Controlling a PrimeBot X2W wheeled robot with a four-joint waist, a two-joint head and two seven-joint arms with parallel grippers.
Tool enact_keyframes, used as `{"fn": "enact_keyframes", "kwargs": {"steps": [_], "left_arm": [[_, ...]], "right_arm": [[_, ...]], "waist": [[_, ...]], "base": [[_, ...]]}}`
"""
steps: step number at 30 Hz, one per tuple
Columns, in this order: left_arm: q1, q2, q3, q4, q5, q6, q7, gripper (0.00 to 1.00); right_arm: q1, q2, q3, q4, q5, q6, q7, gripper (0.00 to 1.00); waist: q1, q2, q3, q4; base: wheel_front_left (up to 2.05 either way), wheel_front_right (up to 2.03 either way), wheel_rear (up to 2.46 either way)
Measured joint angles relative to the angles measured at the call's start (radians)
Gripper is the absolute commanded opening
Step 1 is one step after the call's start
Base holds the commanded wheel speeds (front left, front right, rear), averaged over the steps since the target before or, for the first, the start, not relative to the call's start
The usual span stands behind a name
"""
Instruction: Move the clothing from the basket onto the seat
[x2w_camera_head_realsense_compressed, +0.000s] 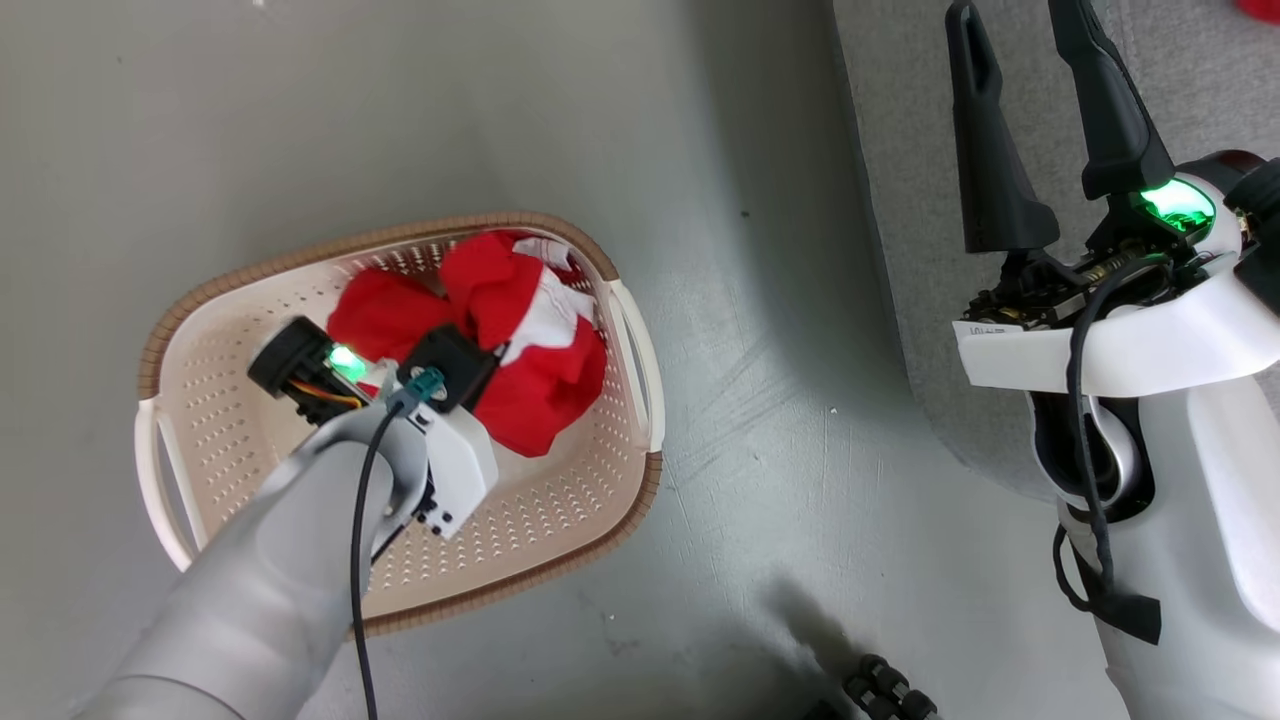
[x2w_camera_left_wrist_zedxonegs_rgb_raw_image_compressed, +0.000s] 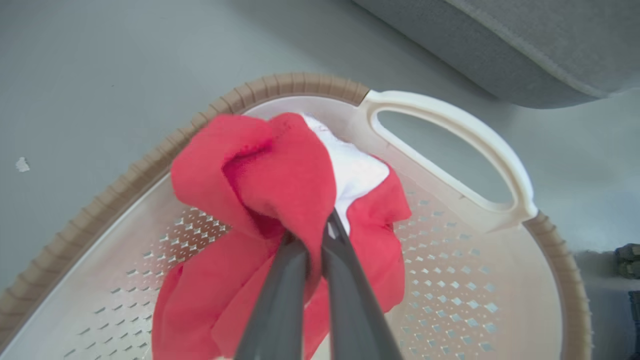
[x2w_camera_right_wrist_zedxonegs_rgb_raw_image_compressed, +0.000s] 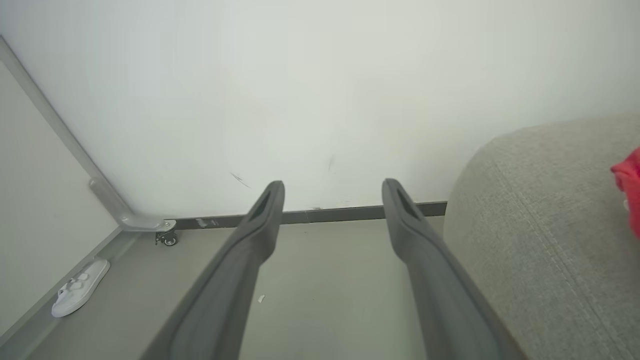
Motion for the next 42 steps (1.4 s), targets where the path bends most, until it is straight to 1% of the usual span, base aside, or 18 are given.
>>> {"fn": "enact_keyframes", "kwargs": {"steps": [4, 8, 12, 21, 27, 42], "left_arm": [[0.026, 0.0, -0.003, -0.028, -0.018, 0.0, 0.0, 0.0], [0.038, -0.002, 0.013, -0.098, -0.055, 0.0, 0.0, 0.0], [0.044, 0.004, 0.021, -0.155, -0.067, 0.0, 0.0, 0.0], [0.086, 0.017, 0.052, -0.233, -0.087, 0.0, 0.0, 0.0], [0.113, 0.038, 0.078, -0.282, -0.113, 0.0, 0.0, 0.0], [0.222, 0.045, 0.132, -0.408, -0.139, 0.0, -0.002, 0.0]], "right_arm": [[0.002, 0.0, -0.002, 0.004, -0.01, 0.0, 0.0, 1.0], [0.005, 0.0, -0.01, 0.006, -0.027, 0.0, 0.0, 1.0], [0.006, 0.0, -0.017, 0.013, -0.036, 0.0, 0.0, 1.0], [0.027, 0.0, -0.029, 0.03, -0.054, 0.0, 0.0, 1.0], [0.028, 0.0, -0.033, 0.032, -0.063, 0.0, 0.0, 1.0], [0.078, -0.023, -0.039, 0.064, -0.07, 0.0, 0.0, 1.0]], "waist": [[0.0, 0.0, -0.025, 0.008], [0.0, 0.0, -0.051, 0.017], [0.0, 0.0, -0.076, 0.027], [0.0, 0.0, -0.126, 0.048], [0.0, 0.0, -0.167, 0.063], [0.0, 0.0, -0.289, 0.099]], "base": [[0.0, 0.0, 0.0], [0.0, 0.0, 0.0], [0.0, 0.0, 0.0], [0.0, 0.0, 0.0], [0.0, 0.0, 0.0], [0.0, 0.0, 0.0]]}}
